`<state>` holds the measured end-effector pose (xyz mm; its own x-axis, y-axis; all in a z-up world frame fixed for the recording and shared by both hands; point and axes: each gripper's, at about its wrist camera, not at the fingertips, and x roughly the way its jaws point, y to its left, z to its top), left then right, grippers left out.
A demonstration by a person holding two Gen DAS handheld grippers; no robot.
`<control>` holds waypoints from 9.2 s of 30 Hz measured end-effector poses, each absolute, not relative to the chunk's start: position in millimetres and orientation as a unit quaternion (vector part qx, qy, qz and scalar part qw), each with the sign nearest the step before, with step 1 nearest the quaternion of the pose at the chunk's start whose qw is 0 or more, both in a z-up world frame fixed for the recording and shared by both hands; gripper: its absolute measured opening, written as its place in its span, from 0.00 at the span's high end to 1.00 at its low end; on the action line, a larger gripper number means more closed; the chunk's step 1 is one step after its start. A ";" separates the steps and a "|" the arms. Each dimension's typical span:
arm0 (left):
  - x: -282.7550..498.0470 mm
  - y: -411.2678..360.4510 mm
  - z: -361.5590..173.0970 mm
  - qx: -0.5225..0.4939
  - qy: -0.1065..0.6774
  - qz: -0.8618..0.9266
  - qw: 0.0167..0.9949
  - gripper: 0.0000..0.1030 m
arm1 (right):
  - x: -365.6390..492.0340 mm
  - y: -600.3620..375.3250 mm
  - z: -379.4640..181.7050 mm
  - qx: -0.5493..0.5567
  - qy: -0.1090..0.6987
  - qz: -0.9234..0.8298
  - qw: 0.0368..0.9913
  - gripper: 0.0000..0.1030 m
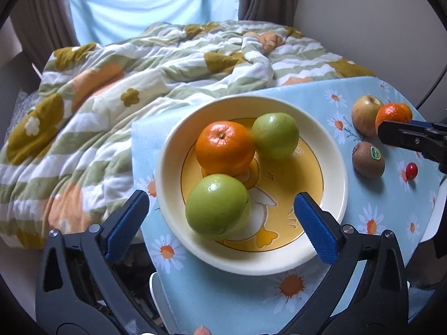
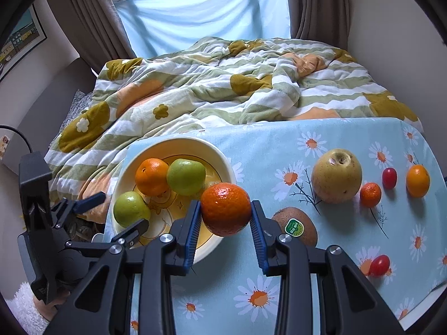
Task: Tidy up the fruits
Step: 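Carry the pomelo into the duck bowl and open the left tool while the right tool carries the tangerine, then lower the tangerine into the duck bowl and open the right tool, then withdraw both open tools from the bowl back over the remaining fruit, then grasp the brown kiwi with the left tool while the right tool grasps a tangerine, then carry the kiwi into the duck bowl and open the left tool while the right tool carries the tangerine, then lower the tangerine into the duck bowl and open the right tool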
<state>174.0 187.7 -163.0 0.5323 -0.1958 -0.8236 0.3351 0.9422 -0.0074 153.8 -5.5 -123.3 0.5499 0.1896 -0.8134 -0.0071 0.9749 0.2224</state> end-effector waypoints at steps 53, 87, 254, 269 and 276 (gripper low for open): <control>100.6 208.8 -149.7 -0.011 0.508 -0.039 0.861 0.00 | 183.7 34.0 -157.1 -0.019 0.460 0.225 0.859 0.00; 109.3 123.4 -70.6 0.016 0.427 -0.143 0.893 0.00 | 112.8 -117.7 -64.8 0.032 0.419 0.063 0.905 0.00; 125.6 155.8 -152.2 0.069 0.459 -0.150 0.873 0.00 | 132.0 -18.3 -124.0 0.025 0.441 0.138 0.887 0.67; 108.9 195.8 -150.3 -0.006 0.488 -0.058 0.871 0.00 | 169.3 13.3 -140.1 -0.011 0.462 0.234 0.855 0.67; 104.0 203.2 -156.9 -0.023 0.499 -0.033 0.866 0.00 | 185.4 22.6 -160.3 -0.010 0.475 0.252 0.843 0.67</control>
